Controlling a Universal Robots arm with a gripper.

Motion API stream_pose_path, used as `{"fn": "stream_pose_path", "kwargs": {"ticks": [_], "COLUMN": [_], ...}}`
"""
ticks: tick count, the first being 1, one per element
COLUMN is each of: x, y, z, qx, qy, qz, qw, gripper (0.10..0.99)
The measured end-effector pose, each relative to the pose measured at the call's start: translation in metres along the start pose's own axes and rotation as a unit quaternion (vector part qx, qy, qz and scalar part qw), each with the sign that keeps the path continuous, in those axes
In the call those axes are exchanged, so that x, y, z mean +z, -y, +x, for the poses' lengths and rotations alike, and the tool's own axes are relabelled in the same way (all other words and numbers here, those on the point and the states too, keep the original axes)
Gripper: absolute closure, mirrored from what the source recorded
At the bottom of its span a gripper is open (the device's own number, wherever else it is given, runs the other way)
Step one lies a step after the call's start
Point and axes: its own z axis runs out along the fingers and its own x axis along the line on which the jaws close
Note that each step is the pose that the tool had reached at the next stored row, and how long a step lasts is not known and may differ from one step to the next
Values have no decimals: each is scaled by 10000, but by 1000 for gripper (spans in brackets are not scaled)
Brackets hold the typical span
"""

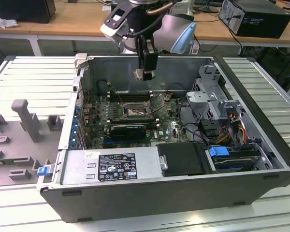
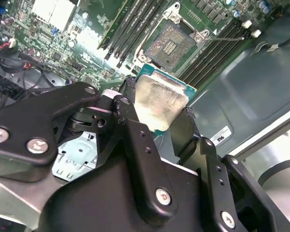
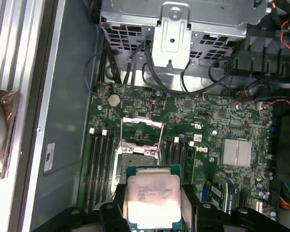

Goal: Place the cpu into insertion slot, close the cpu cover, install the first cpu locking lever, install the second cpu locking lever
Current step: 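Place the cpu into insertion slot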

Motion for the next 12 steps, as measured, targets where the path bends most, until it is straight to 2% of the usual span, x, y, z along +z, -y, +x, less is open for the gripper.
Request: {"fn": "stream_pose_path", "kwargs": {"ticks": [6, 10, 12], "x": [2, 7, 12], "y": [0, 1, 1], "z": [0, 0, 0], "qx": [315, 679, 776], "qy": [29, 62, 70], "qz": [-6, -12, -14], "qw": [9995, 9977, 9970], "gripper": [557, 557, 557]}}
